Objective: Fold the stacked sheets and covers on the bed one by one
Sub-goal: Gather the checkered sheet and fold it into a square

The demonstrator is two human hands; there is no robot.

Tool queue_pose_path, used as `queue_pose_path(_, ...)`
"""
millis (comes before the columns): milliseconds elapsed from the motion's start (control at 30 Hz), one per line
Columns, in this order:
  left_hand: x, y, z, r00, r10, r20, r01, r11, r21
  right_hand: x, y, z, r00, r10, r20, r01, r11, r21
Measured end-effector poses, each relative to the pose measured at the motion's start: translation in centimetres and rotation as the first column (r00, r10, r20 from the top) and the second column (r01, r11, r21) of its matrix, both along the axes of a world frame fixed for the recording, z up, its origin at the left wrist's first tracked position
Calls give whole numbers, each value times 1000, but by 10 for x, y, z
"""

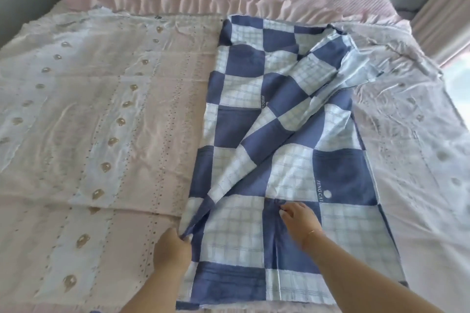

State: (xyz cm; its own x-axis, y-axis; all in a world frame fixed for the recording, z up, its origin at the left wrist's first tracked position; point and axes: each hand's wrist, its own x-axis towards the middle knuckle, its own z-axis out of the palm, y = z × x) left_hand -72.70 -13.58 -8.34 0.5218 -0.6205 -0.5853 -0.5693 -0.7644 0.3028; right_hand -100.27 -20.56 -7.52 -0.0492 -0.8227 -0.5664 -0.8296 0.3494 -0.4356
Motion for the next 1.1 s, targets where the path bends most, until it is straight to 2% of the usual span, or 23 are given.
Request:
queue_pose_path(100, 11, 13, -3, 1000, 10, 9, -11, 993, 122, -15, 13, -1, 993, -17, -114, 28, 996, 89)
queue_pose_path(167, 7, 0, 9, 998, -6, 70, -3, 992, 123, -24, 14, -3, 989, -87, -119, 101, 988, 119)
queue_pose_path(200, 2, -13, 16, 992, -19, 126, 12, 998, 54, -25, 10, -2, 986, -121, -116, 134, 984, 116)
queue_pose_path(233, -5, -27, 23, 985, -53, 165, 67, 994, -82, -24, 5, 0, 983, -150, -107, 159, 983, 87)
queue_pose_path(267, -14, -43, 29, 971, -139, 195, 186, 951, -248, -22, -4, 2, 980, -174, -93, 178, 984, 32)
queue_pose_path(300, -26, -61, 32, 948, -240, 210, 306, 870, -387, -19, -14, 4, 979, -194, -64, 192, 981, -30)
queue_pose_path(333, -40, -79, 37, 925, -341, 165, 378, 792, -480, -15, -24, 11, 978, -207, -17, 205, 975, -89)
queue_pose_path(367, -54, -97, 44, 907, -417, 64, 388, 764, -516, -11, -33, 15, 975, -215, 47, 220, 966, -137)
queue_pose_path(400, -71, -113, 48, 891, -443, -102, 342, 801, -492, -7, -42, 19, 965, -232, 124, 251, 953, -169)
queue_pose_path(467, -105, -144, 50, 840, -342, -421, 211, 921, -327, 0, -63, 27, 894, -299, 333, 373, 910, -184)
queue_pose_path(533, -129, -165, 46, 741, -107, -663, 16, 990, -142, 6, -87, 33, 708, -405, 579, 539, 839, -72)
queue_pose_path(600, -142, -176, 43, 624, 81, -777, -56, 997, 59, 7, -118, 33, 474, -507, 720, 617, 774, 139)
queue_pose_path(700, -147, -179, 34, 546, 171, -820, 8, 978, 208, 2, -164, 22, 221, -699, 680, 640, 630, 440)
queue_pose_path(800, -145, -186, 26, 447, 286, -847, -224, 953, 203, -6, -196, 2, 193, -828, 526, 720, 484, 497)
queue_pose_path(900, -138, -202, 20, 331, 299, -895, -355, 918, 176, -7, -215, -13, 152, -850, 504, 768, 423, 482)
queue_pose_path(1000, -131, -214, 13, 292, 247, -924, -370, 920, 129, -2, -229, -20, 101, -845, 525, 770, 401, 497)
queue_pose_path(1067, -128, -216, 10, 284, 205, -936, -333, 937, 104, 4, -237, -24, 64, -820, 569, 804, 380, 457)
queue_pose_path(1100, -127, -216, 10, 288, 182, -940, -304, 949, 90, 7, -239, -25, 74, -800, 596, 823, 386, 417)
